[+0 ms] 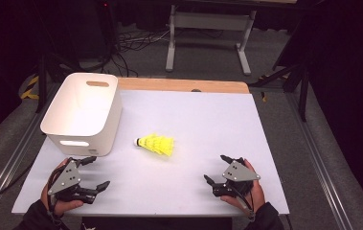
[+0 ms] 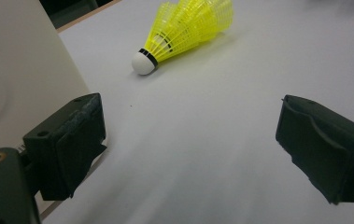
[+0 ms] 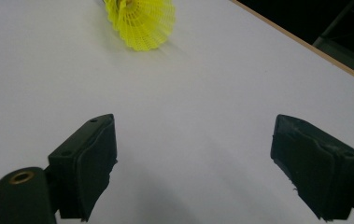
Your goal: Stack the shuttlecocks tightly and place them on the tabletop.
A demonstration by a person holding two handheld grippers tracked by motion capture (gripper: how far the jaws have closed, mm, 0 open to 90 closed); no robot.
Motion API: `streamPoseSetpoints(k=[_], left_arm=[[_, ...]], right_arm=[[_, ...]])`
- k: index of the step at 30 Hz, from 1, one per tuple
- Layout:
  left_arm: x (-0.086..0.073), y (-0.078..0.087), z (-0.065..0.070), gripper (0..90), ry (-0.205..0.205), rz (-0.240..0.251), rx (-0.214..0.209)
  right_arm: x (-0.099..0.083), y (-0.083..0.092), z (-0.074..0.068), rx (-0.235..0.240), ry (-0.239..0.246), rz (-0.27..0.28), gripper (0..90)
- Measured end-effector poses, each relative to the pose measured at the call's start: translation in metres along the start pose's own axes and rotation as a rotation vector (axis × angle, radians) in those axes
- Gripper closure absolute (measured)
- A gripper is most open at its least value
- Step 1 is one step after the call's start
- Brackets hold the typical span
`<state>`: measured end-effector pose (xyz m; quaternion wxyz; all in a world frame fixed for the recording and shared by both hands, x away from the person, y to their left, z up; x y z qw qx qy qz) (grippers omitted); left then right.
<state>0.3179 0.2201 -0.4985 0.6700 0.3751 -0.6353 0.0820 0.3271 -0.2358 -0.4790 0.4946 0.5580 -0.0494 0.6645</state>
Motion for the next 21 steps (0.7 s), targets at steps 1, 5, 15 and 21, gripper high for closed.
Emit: streamPoseSetpoints(k=[1,5,15,21], left_arm=[[0.0,0.0003,0.0,9.2,0.005,0.002,0.0],[0.0003,-0.0005,-0.0008,9.1,-0.002,0.003,0.0],[0.0012,-0.0026,-0.0009,9.1,-0.004,0.005,-0.011],[0.0018,-0.0041,0.0007,9.1,-0.01,-0.003,-0.012]], right_arm=[[-0.0011,-0.0002,-0.0001,-0.001,0.002,-0.002,15.3],[-0.0035,-0.0006,0.0007,-0.001,-0.007,-0.004,15.3],[-0.0024,-0.0015,-0.0018,0.004,-0.007,0.002,15.3],[-0.0005,-0.0021,-0.0039,0.011,0.003,0.003,15.3]])
Point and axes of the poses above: each handheld gripper's, and its own axes: y roughly backward along the jaws, x roughly out of its top, z roughly to its right, the point moved 3 cm from there along -y, roughly forward along the jaws, and after that the axes turned 5 degrees about y, right-handed, at the moved point
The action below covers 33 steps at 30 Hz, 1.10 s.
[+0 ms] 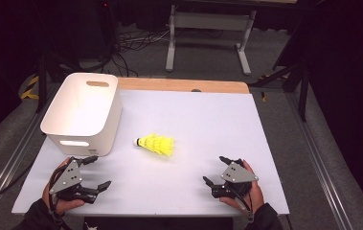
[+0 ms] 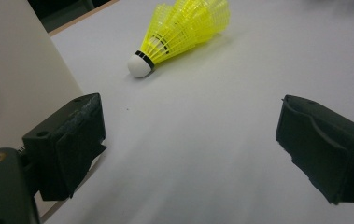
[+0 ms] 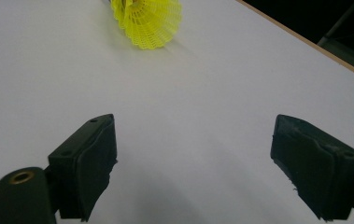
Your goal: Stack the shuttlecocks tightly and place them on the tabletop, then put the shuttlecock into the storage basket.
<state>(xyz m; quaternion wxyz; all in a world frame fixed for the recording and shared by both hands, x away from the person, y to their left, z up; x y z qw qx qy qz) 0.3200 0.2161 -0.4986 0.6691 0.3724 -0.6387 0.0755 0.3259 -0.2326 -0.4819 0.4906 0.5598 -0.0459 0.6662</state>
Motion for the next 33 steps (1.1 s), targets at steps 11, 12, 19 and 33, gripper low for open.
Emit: streamPoseSetpoints(k=[11,12,19,33], left_arm=[[-0.001,0.003,0.001,9.0,0.002,0.004,0.004],[-0.001,0.003,0.001,9.0,-0.003,0.001,0.005],[0.002,-0.002,-0.002,9.0,-0.002,0.003,0.006],[0.001,-0.001,-0.002,9.0,0.01,0.006,0.009]], right_arm=[[0.003,-0.004,-0.001,0.025,-0.013,0.009,15.3],[0.003,-0.005,-0.001,0.03,-0.01,0.003,15.3],[0.002,-0.01,-0.001,0.057,-0.02,-0.002,15.0],[0.005,-0.023,0.001,0.084,-0.056,-0.017,14.5]])
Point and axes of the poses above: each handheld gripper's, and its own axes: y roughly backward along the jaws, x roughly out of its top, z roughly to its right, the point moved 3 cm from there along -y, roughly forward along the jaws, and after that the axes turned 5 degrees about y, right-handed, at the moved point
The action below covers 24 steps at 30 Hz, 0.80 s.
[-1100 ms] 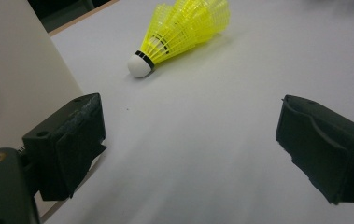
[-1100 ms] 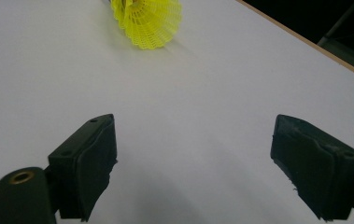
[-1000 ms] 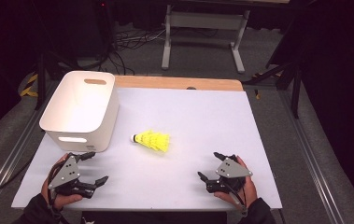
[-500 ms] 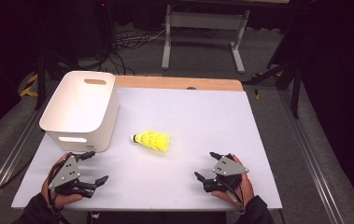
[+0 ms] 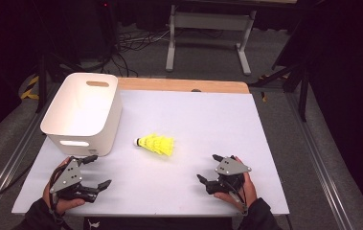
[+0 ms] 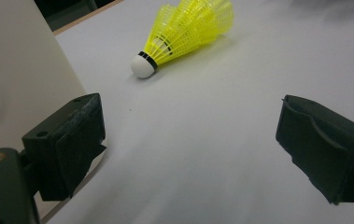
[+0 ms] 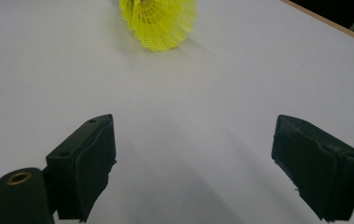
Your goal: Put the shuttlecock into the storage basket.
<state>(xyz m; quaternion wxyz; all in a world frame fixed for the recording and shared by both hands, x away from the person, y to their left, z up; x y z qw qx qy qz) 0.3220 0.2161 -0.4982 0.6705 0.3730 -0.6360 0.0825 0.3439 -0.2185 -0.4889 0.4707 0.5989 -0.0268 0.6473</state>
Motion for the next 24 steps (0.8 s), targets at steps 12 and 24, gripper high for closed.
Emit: streamPoseSetpoints(k=[12,24], left_arm=[[-0.002,0.002,0.001,8.8,0.002,-0.004,0.002],[-0.003,0.002,0.001,8.7,0.008,-0.007,-0.004]], right_arm=[[0.011,-0.011,0.001,0.03,-0.002,0.01,14.5],[0.022,-0.03,-0.007,0.098,0.002,0.0,15.2]])
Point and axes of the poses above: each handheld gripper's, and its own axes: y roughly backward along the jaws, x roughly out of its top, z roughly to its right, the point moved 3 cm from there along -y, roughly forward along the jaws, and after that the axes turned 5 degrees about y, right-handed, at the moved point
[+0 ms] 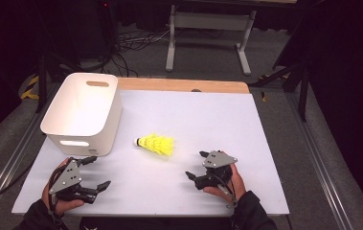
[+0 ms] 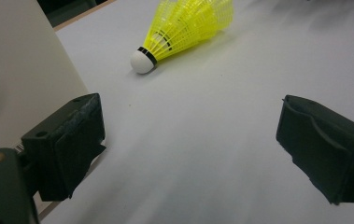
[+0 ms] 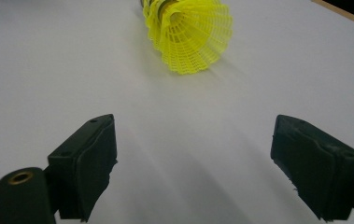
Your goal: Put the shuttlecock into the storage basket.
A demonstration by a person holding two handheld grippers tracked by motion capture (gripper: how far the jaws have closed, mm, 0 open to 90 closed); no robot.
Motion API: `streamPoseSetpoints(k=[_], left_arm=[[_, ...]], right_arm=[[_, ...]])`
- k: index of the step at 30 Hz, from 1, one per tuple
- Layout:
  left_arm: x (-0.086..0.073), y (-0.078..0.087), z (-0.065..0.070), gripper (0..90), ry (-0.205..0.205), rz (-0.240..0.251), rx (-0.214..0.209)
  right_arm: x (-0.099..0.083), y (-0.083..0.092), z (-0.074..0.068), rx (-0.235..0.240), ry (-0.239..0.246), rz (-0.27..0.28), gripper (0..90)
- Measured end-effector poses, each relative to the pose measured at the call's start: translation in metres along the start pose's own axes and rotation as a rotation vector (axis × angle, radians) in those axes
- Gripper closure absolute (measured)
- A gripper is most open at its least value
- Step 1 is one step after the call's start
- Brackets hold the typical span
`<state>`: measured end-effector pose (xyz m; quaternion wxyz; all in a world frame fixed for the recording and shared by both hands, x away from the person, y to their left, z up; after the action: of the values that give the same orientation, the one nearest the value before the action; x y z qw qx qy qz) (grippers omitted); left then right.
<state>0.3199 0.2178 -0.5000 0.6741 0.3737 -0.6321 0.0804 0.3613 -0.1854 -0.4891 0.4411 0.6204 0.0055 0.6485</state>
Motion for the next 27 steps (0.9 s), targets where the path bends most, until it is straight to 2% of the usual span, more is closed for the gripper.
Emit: streamPoseSetpoints(k=[14,27], left_arm=[[0.0,0.0,0.001,8.7,-0.01,-0.002,-0.006],[0.002,0.0,0.003,8.7,-0.02,0.002,-0.015]], right_arm=[[0.019,-0.031,-0.01,0.068,0.024,-0.004,18.3],[0.039,-0.065,-0.013,0.133,-0.029,-0.015,22.6]])
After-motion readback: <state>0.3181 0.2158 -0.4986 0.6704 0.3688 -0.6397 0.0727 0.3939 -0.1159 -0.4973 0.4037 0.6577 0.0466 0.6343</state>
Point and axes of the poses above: each handheld gripper's, and its own axes: y roughly backward along the jaws, x roughly out of its top, z roughly to its right, the point moved 3 cm from there along -y, roughly forward along the jaws, and after that the axes turned 5 degrees about y, right-handed, at the moved point
